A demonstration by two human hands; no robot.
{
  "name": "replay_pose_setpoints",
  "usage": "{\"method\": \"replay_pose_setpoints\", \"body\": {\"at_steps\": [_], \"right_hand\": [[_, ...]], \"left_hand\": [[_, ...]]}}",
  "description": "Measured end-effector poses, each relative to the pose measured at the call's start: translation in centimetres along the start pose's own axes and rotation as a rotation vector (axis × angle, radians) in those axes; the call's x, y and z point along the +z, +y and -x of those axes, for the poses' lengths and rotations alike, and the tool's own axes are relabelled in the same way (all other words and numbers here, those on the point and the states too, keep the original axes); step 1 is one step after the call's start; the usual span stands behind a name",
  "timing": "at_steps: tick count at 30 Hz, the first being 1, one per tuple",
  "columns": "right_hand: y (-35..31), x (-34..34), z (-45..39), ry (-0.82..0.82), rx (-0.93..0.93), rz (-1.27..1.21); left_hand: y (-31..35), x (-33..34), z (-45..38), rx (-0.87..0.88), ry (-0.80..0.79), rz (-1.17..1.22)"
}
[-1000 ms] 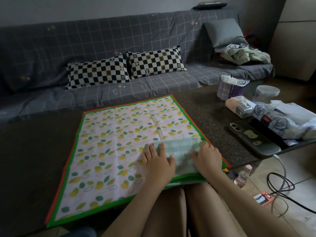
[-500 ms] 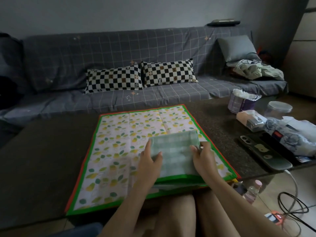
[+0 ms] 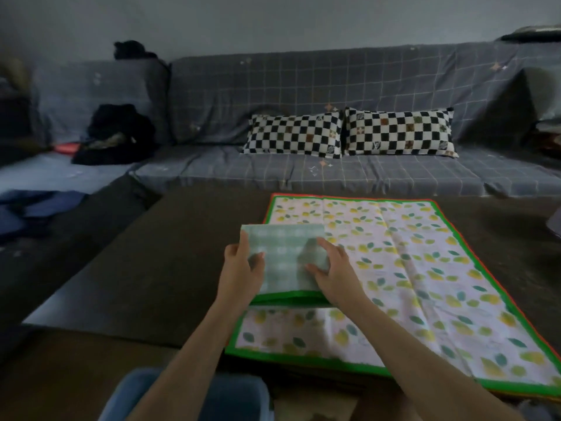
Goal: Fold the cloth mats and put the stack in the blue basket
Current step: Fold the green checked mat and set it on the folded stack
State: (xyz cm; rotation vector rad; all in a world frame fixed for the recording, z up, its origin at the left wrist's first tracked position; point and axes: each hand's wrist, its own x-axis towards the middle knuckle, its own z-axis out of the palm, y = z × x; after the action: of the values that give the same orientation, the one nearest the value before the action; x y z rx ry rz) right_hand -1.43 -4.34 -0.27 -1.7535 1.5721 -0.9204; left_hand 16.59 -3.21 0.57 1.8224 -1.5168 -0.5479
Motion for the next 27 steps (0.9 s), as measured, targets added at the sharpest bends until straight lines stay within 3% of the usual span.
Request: {"method": "replay_pose_setpoints", "body": {"at_steps": [6,16,21,27], "right_hand": [[-2.7,6.9,-3.0,-0.241,-0.042,0.097],[-5.5,14.9,-3.7,-0.439,-0.11,0.224],[-5.9,16.4,-4.0,-0.449,-0.227,0.576],[-4.8,16.8,-4.2,-0.409,-0.307,0.82]], "left_hand": [[-6.5,-3.7,-1.8,-0.137,0.035,-0.204],[-12.8,-6.9,-1.9,-0.271,0.043,-0.441],[-13.2,-6.4,-2.0,-0.326,0.055,-0.541],[-14.0,-5.0,-2.2,-0.172,-0.106,-0.657]]}}
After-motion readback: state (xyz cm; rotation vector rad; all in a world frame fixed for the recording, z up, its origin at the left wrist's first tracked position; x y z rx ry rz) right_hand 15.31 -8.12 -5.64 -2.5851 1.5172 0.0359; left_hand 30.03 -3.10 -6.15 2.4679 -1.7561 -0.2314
